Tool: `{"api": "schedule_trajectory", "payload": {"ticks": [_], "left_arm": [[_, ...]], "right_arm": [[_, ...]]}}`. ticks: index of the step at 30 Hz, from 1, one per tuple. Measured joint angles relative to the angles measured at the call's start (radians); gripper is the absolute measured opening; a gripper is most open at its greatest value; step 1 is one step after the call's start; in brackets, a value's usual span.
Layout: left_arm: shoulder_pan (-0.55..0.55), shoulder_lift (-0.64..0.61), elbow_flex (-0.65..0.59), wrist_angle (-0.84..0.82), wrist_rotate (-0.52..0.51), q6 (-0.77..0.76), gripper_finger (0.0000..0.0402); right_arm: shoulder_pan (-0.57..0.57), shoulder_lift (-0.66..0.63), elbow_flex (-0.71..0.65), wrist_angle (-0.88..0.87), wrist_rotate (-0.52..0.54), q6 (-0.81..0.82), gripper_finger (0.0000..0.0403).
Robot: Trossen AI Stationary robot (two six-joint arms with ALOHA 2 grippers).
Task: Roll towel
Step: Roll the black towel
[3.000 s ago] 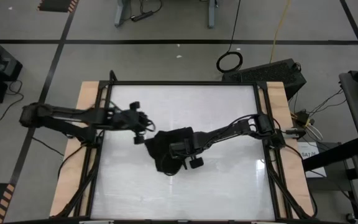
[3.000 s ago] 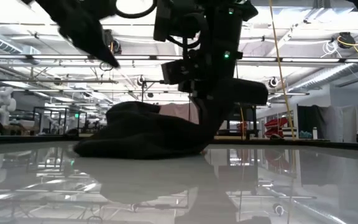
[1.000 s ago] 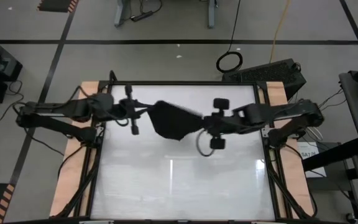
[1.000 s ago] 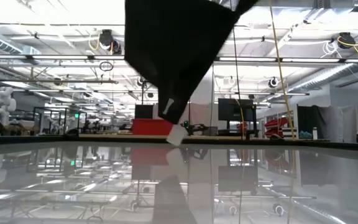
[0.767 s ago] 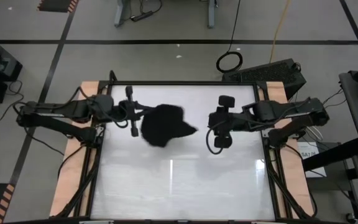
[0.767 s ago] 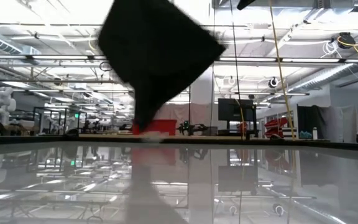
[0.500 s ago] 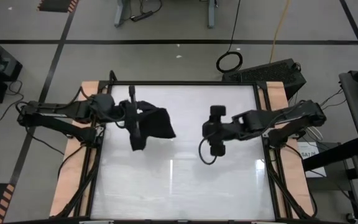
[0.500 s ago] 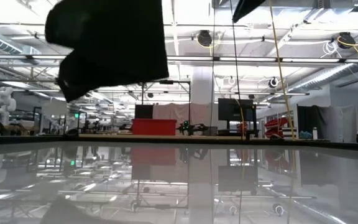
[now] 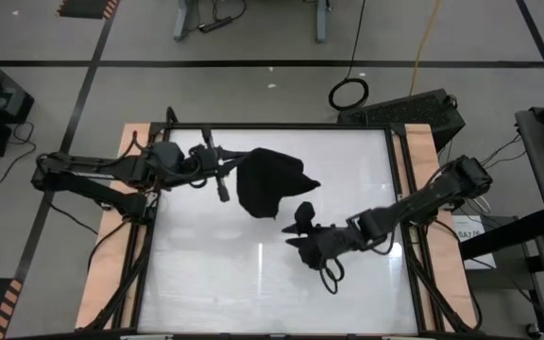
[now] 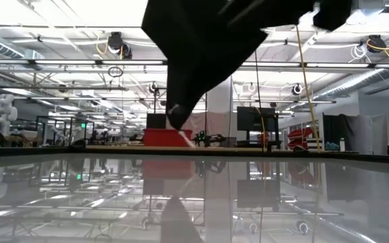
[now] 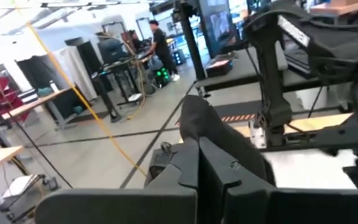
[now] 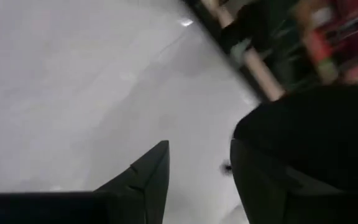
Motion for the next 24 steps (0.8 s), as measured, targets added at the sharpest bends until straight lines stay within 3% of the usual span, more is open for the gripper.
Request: {"api": "schedule_trajectory", "payload": {"ticks": [5, 9, 15, 20, 24], "left_arm": [[0.01, 0.074, 0.058, 0.006, 0.0, -0.051, 0.0], [0.005, 0.139, 0.117, 0.011, 0.021, -0.074, 0.0], [-0.004, 0.222, 0.216, 0.008, 0.047, -0.104, 0.0], [-0.025, 0.265, 0.28, 0.006, 0.049, -0.103, 0.0], [-0.037, 0.273, 0.301, -0.004, 0.054, -0.103, 0.0]], "right_arm": [[0.009, 0.06, -0.052, 0.17, 0.179, -0.114, 0.0188], [0.01, 0.13, -0.052, 0.253, 0.218, -0.209, 0.0224], [0.015, 0.259, -0.052, 0.561, 0.418, -0.464, 0.025], [0.016, 0.347, -0.052, 0.836, 0.604, -0.669, 0.0235], [0.026, 0.361, -0.052, 0.925, 0.637, -0.699, 0.0165]]}}
